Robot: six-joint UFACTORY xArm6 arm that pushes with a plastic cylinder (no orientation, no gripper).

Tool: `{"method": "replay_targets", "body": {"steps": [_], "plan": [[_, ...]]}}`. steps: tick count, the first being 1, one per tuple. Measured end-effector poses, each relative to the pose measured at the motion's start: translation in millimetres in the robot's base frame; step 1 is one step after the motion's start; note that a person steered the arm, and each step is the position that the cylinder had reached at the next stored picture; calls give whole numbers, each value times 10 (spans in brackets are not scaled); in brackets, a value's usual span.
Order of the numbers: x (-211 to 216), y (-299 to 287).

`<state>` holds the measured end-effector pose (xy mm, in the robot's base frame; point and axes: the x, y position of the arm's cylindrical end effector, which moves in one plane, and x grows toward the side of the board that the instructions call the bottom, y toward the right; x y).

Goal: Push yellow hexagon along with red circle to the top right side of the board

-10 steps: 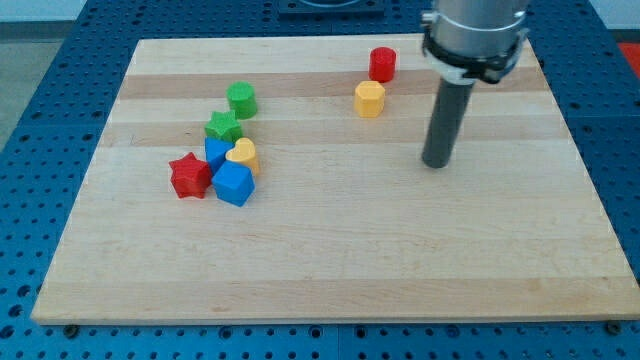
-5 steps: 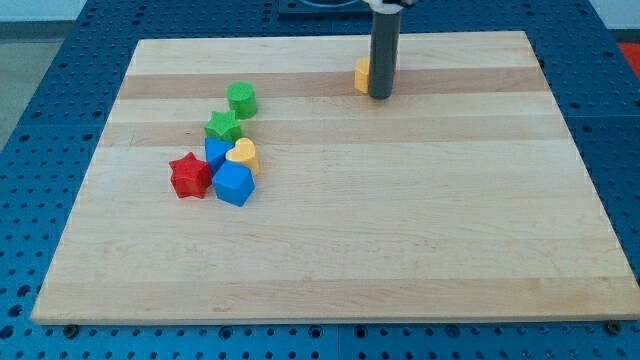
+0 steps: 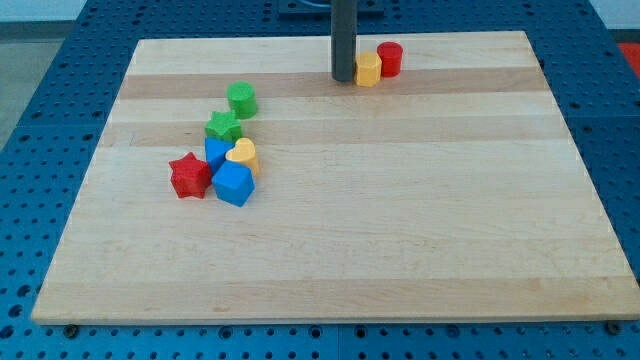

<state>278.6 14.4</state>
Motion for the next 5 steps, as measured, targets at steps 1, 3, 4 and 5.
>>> {"method": "replay_targets", "body": {"steps": [1, 3, 4, 5], "plan": [[0, 0], [0, 612], [0, 841], [0, 852]]}}
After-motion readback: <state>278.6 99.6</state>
